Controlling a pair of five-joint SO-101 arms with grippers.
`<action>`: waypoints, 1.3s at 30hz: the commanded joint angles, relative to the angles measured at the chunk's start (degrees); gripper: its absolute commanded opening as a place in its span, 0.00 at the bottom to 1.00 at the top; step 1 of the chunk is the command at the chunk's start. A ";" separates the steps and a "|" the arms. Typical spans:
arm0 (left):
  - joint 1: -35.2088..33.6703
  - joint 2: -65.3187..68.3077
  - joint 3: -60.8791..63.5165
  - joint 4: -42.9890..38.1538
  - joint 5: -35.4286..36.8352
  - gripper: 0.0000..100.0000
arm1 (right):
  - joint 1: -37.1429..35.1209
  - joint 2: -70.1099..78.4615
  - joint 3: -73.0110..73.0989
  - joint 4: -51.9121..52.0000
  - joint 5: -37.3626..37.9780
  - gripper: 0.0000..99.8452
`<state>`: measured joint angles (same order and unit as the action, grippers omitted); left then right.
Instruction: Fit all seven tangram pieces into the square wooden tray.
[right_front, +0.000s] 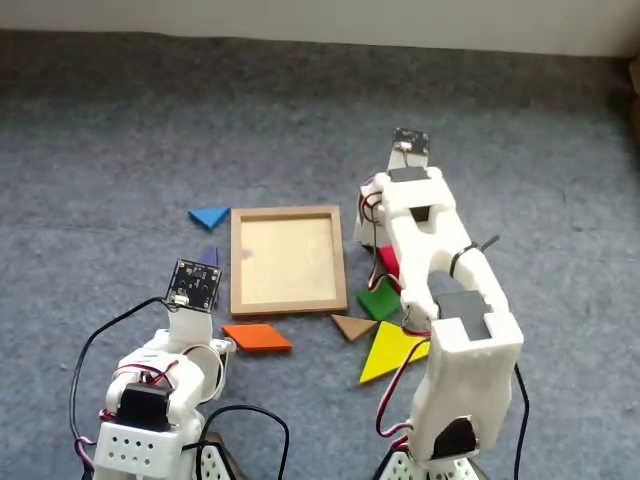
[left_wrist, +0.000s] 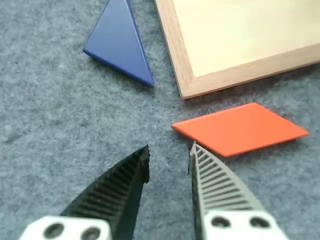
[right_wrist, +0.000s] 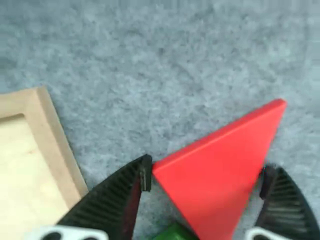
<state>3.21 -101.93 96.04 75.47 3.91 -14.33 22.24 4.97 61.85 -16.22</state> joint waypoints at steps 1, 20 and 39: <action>0.92 -2.07 1.10 0.18 0.35 0.15 | 0.04 3.03 -3.47 3.56 -0.35 0.32; 0.92 -2.07 1.10 0.18 0.35 0.15 | 2.24 4.88 -11.56 9.01 -0.18 0.22; 0.92 -2.07 1.10 0.18 0.35 0.15 | -8.92 -7.43 -10.86 9.01 12.57 0.21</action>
<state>3.21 -101.93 96.04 75.47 3.91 -18.99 18.64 -4.00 70.46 -5.05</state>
